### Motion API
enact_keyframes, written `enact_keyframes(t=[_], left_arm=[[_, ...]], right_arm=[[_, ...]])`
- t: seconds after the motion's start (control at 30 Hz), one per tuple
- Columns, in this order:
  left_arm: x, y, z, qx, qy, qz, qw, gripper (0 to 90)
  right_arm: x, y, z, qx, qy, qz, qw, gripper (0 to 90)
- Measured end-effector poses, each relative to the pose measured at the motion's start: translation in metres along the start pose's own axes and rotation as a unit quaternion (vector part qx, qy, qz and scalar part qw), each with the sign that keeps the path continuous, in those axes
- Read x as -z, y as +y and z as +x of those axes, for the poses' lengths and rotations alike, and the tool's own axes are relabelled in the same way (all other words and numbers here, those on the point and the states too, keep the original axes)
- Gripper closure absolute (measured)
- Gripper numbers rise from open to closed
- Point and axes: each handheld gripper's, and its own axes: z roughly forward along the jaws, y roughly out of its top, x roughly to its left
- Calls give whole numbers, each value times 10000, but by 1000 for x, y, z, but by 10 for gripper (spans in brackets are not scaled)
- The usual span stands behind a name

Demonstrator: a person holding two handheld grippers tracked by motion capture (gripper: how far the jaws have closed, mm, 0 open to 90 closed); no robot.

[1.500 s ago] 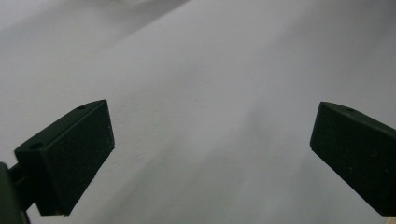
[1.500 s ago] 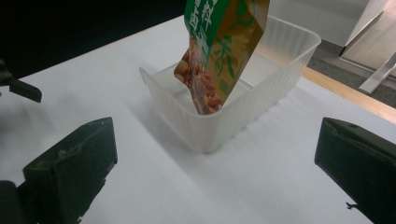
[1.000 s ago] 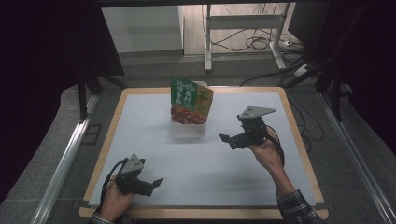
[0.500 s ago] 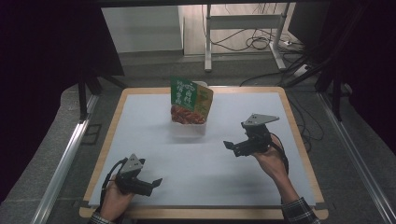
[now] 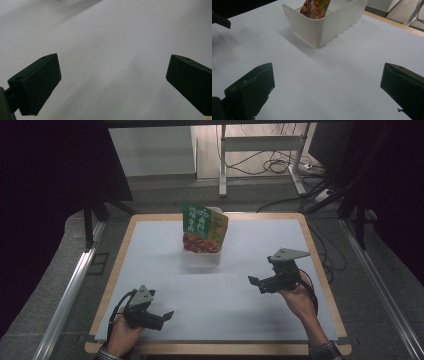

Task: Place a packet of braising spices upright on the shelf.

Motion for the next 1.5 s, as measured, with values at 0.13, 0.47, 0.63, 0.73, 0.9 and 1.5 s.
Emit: enact_keyframes(t=[0.13,0.47,0.63,0.73,0.9,1.5], left_arm=[[0,0,0,-7,8,-2,10000,0],[0,0,0,-25,25,4,10000,0],[0,0,-1,-36,27,18,10000,0],[-1,0,-1,-45,25,30,10000,0],[-1,0,-1,-58,26,47,10000,0],[-2,1,-2,-84,17,72,9999,0]], right_arm=[[9,-4,-2,-64,-79,-52,9999,0],[24,-14,-1,-71,-262,-69,9996,0],[31,-21,1,-32,-375,-97,9992,0],[35,-28,-1,-55,-421,-129,9990,0],[42,-39,-2,-105,-498,-160,9986,0],[68,-84,-9,-411,-758,-187,9961,0]])
